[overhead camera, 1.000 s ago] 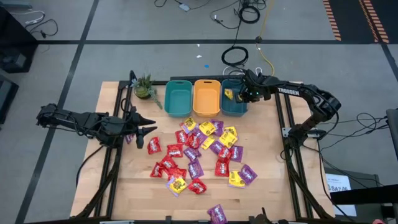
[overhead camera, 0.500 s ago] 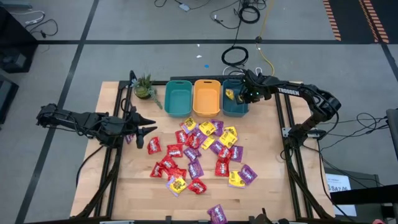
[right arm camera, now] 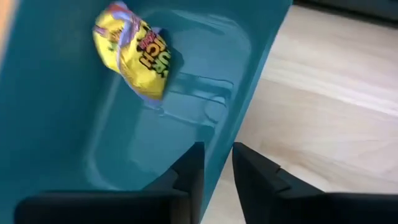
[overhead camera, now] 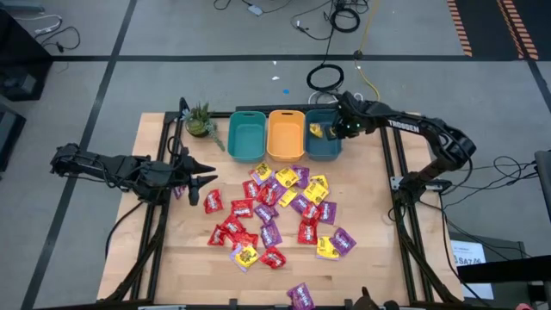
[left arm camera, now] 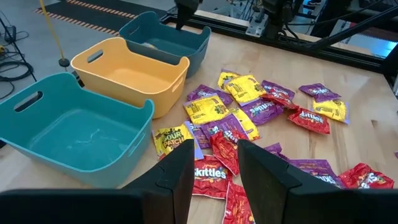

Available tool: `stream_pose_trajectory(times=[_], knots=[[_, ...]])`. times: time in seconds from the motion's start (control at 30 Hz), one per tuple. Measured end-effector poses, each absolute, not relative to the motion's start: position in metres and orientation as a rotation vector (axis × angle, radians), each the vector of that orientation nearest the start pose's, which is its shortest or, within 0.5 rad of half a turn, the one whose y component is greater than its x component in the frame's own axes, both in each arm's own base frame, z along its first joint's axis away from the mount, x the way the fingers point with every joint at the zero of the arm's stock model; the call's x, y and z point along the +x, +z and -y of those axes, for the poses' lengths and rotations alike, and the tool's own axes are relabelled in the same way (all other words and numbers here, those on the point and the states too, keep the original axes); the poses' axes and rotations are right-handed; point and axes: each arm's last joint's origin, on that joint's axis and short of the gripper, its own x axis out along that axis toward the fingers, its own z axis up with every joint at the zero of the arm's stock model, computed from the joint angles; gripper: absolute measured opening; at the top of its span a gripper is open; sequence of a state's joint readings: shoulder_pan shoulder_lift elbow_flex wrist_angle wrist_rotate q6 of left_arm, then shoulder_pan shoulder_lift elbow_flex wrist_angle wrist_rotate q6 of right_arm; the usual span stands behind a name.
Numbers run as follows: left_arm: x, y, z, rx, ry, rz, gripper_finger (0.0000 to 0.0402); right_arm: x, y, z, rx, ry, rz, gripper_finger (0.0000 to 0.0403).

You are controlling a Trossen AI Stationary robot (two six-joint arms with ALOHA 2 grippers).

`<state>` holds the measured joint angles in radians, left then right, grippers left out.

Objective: Sort candy
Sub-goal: Adjust the dark blue bin, then put the yellow candy into the dark blue bin

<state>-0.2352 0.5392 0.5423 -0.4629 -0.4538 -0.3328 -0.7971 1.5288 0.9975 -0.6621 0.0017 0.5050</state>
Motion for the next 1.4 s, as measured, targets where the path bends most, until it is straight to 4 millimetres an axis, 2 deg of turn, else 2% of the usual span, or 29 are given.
stream_pose_trajectory(times=[0.3, 0.43, 0.53, 0.63, 0.77, 0.87, 0.93, 1.03, 1.23, 1.4], knots=[[0.122, 0.258, 0.016, -0.171, 0.284, -0.392, 0.0132, 0.203, 0.244, 0.208, 0.894, -0.981, -0.996, 0.0146], [0.122, 0.258, 0.016, -0.172, 0.277, -0.394, 0.0132, 0.204, 0.260, 0.195, 0.901, -0.956, -1.083, 0.0162], [0.122, 0.258, 0.016, -0.173, 0.276, -0.394, 0.0132, 0.201, 0.273, 0.174, 0.901, -0.956, -1.126, 0.0168], [0.122, 0.258, 0.016, -0.173, 0.276, -0.394, 0.0132, 0.194, 0.291, 0.145, 0.871, -1.021, -1.131, 0.0169], [0.122, 0.258, 0.016, -0.173, 0.275, -0.395, 0.0132, 0.184, 0.318, 0.096, 0.882, -1.047, -1.017, 0.0169], [0.122, 0.258, 0.016, -0.172, 0.275, -0.395, 0.0132, 0.181, 0.329, 0.063, 0.933, -1.000, -0.896, 0.0169], [0.122, 0.258, 0.016, -0.162, 0.273, -0.396, 0.0132, 0.181, 0.328, 0.045, 0.953, -0.990, -0.826, 0.0169], [0.122, 0.258, 0.016, -0.130, 0.265, -0.401, 0.0132, 0.190, 0.316, 0.024, 1.005, -0.959, -0.776, 0.0169], [0.122, 0.258, 0.017, -0.121, 0.262, -0.403, 0.0132, 0.235, 0.268, -0.005, 1.009, -0.875, -0.665, 0.0169], [0.122, 0.258, 0.017, -0.122, 0.262, -0.403, 0.0132, 0.269, 0.231, -0.012, 0.985, -0.876, -0.666, 0.0169]])
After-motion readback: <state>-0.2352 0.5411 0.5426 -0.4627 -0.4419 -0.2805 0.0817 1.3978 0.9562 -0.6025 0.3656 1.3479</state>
